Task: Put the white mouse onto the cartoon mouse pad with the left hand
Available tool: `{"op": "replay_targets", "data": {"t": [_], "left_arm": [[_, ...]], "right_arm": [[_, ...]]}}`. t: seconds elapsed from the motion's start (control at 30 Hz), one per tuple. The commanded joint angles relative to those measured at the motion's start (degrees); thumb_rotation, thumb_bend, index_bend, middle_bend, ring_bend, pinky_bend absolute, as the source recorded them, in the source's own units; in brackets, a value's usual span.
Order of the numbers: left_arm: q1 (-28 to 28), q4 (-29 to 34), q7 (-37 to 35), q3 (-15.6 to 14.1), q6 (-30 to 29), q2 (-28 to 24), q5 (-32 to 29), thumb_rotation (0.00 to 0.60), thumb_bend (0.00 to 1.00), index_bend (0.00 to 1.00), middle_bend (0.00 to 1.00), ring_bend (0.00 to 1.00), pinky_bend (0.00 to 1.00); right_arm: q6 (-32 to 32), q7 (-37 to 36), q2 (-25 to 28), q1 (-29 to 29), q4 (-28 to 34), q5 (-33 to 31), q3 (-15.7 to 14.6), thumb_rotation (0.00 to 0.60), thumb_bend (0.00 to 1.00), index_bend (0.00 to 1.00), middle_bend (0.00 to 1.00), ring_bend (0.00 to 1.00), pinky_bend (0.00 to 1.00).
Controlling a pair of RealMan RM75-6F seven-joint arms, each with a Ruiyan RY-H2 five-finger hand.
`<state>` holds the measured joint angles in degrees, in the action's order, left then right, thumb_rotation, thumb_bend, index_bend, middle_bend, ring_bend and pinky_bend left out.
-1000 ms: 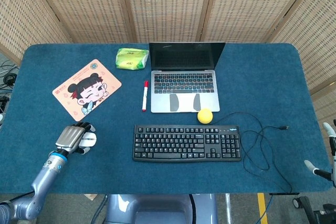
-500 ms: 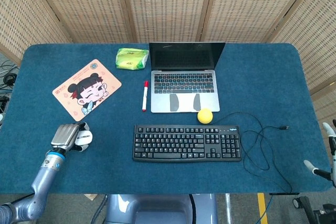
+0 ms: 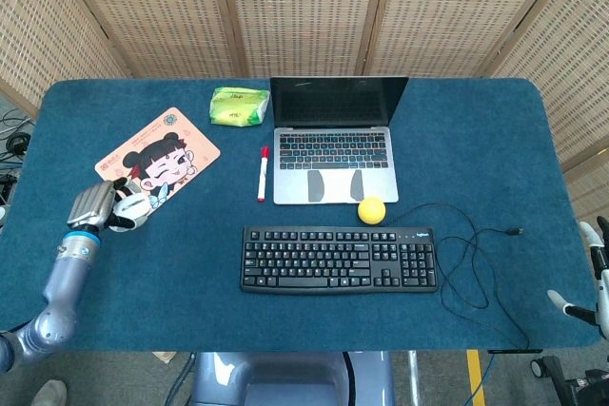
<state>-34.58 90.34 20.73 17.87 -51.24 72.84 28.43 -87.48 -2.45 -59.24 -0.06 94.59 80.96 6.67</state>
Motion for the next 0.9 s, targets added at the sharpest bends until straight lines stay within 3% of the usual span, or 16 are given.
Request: {"op": "replay_targets", "data": {"t": [0.03,0.17,0.43,0.6,0.9], "left_arm": [[-7.14,-8.17,2.75,3.61,0.85,2.56,-14.72,0.600,0.40,0.54,0.47,0.41,0.48],[-12.05,-15.74,7.06,3.89,-0.24,6.83,-22.29,0.600,0.44,0.54,0.47,0.41,0.49],[-20.27,-32.47,17.82,4.70,5.06,14.65,-36.49,0.600,0.44,0.54,0.47,0.41,0.49],[-23.17,-44.68,21.92,5.64,10.62,21.15,-40.50,0.600,0.44,0.54,0.47,0.41,0.49],[-27.11,-62.42,26.45,9.07,18.26,30.39,-41.45,0.600,0.45,0.54,0.47,0.41,0.49]], "right_arm": [[1.71,-0.02,-0.49,0.73,-1.03,-1.41,0.27,0.600,0.00,0.00,0.00,0.00,0.00],[3.38,0.14,-1.02,1.47,-1.96,-2.78,0.59,0.600,0.00,0.00,0.00,0.00,0.00],[6.68,-0.68,-2.42,2.90,-5.27,-5.23,1.15,0.600,0.00,0.00,0.00,0.00,0.00],[6.61,-2.14,-4.04,3.48,-8.37,-4.46,1.35,0.600,0.00,0.00,0.00,0.00,0.00],[6.60,-2.58,-6.17,4.17,-11.91,-4.04,1.52,0.600,0.00,0.00,0.00,0.00,0.00]]}}
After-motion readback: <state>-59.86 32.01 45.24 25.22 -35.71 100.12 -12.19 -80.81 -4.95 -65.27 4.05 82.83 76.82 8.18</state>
